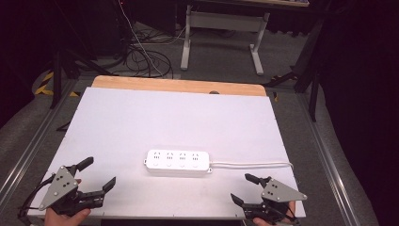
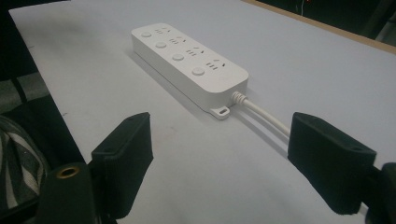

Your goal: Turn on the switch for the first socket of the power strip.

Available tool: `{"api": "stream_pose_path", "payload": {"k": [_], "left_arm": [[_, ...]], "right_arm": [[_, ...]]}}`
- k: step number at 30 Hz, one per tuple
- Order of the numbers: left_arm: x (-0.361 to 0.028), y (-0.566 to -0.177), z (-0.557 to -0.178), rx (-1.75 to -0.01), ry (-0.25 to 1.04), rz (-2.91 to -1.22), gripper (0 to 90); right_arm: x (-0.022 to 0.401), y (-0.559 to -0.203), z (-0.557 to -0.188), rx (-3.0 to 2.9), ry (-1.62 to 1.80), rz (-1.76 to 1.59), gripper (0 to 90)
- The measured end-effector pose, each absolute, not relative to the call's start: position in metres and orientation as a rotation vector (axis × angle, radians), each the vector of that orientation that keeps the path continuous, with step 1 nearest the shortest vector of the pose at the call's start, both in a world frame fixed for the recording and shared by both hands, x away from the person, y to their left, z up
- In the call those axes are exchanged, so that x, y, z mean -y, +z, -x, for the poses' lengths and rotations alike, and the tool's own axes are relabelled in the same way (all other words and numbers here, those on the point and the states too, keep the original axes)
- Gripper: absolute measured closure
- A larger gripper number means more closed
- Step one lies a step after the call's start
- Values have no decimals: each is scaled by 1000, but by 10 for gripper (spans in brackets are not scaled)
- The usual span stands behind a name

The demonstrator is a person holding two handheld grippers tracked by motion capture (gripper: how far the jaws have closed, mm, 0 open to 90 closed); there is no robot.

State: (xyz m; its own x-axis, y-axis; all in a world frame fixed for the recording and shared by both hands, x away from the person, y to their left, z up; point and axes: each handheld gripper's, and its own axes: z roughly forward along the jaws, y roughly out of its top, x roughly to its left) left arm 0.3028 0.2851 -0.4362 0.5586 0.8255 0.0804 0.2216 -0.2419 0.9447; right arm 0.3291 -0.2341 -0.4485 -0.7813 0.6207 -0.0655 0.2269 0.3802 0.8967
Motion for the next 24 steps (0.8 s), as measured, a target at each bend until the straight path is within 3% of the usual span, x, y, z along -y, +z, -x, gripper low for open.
{"api": "stream_pose_path", "payload": {"k": [24], "left_arm": [[-286, -436, -301, -855, 758, -1777, 106]], "right_arm": [[233, -445, -327, -2247, 1358, -718, 239]]}}
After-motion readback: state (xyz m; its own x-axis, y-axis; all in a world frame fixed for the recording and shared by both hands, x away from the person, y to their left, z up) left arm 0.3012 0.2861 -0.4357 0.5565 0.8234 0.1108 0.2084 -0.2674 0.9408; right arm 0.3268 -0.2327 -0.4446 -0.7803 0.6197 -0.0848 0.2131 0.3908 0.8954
